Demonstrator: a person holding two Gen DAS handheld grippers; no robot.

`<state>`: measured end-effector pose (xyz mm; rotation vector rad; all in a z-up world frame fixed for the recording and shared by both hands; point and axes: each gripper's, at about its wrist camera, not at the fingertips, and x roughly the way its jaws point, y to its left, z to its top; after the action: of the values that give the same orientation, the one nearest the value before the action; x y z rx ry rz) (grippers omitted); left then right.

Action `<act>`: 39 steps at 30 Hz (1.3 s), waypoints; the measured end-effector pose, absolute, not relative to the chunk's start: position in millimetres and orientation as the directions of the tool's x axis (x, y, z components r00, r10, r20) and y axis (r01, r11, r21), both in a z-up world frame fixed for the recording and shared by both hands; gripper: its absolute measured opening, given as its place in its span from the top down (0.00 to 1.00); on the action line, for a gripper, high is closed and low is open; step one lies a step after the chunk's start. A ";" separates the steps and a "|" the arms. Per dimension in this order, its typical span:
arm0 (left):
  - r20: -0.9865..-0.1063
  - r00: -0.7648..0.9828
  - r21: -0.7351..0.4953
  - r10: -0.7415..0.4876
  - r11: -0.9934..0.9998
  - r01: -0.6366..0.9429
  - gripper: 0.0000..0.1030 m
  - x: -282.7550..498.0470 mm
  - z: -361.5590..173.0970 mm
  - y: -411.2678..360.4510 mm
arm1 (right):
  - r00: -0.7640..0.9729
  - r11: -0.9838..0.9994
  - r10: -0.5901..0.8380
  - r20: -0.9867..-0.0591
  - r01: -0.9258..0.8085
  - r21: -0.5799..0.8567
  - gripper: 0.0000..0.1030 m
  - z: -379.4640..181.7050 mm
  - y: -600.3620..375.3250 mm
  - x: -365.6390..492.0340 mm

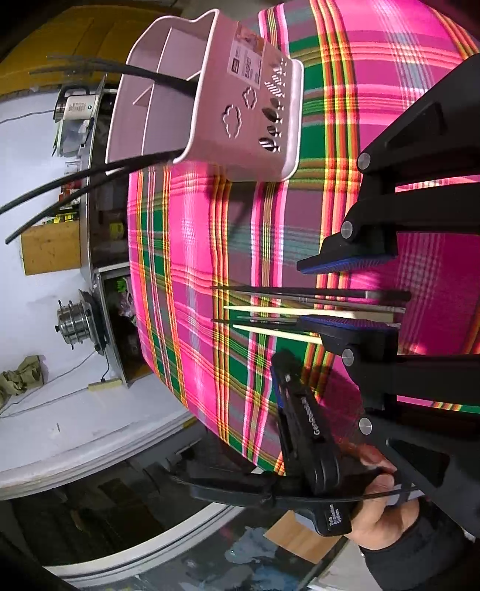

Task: Organize utensils
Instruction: 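Grasp a wooden chopstick with the left tool while the right tool grasps another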

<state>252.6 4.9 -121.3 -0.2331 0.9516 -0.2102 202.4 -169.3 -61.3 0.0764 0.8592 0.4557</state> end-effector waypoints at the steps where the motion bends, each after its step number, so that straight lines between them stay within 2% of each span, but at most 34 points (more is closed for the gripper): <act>1: -0.780 0.561 -0.285 -0.278 0.956 0.078 0.75 253.8 -122.5 1.6 | 0.563 0.902 0.416 -0.714 -0.357 0.243 0.77 -61.9 -169.2 201.8; 6: -0.786 0.564 -0.262 -0.255 0.963 0.070 0.71 254.0 -124.7 -6.3 | 0.567 0.907 0.407 -0.716 -0.346 0.242 0.77 -61.4 -175.1 202.1; 18: -0.797 0.598 -0.053 -0.089 0.996 0.077 0.67 250.8 -126.2 -33.9 | 0.577 0.908 0.412 -0.705 -0.329 0.261 0.77 -60.6 -185.4 196.7; 20: -0.800 0.592 -0.059 -0.094 0.995 0.078 0.73 251.4 -125.6 -29.8 | 0.575 0.907 0.414 -0.705 -0.328 0.265 0.77 -61.3 -184.8 197.6; 22: -0.803 0.588 -0.064 -0.095 0.995 0.072 0.83 251.2 -124.7 -21.2 | 0.574 0.905 0.417 -0.705 -0.332 0.265 0.77 -61.5 -182.2 199.4; 24: -0.804 0.587 -0.079 -0.101 0.995 0.064 0.85 250.3 -124.8 -7.7 | 0.570 0.902 0.422 -0.705 -0.342 0.263 0.77 -62.7 -177.2 202.3; 26: -0.805 0.585 -0.087 -0.102 0.995 0.053 0.86 249.5 -124.9 7.0 | 0.562 0.897 0.428 -0.708 -0.356 0.261 0.77 -65.1 -170.4 206.9; 32: -0.811 0.569 -0.136 -0.141 0.989 0.051 0.86 249.1 -124.9 39.8 | 0.523 0.885 0.438 -0.731 -0.396 0.247 0.89 -80.2 -139.3 236.2; 39: -0.803 0.559 -0.231 -0.207 0.973 0.028 0.86 250.0 -125.8 55.7 | 0.470 0.875 0.436 -0.768 -0.421 0.239 0.91 -101.8 -112.9 274.9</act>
<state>250.0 55.7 -125.8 -0.2004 0.9697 -0.1399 274.9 -112.9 -101.8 0.0171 0.9458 0.5250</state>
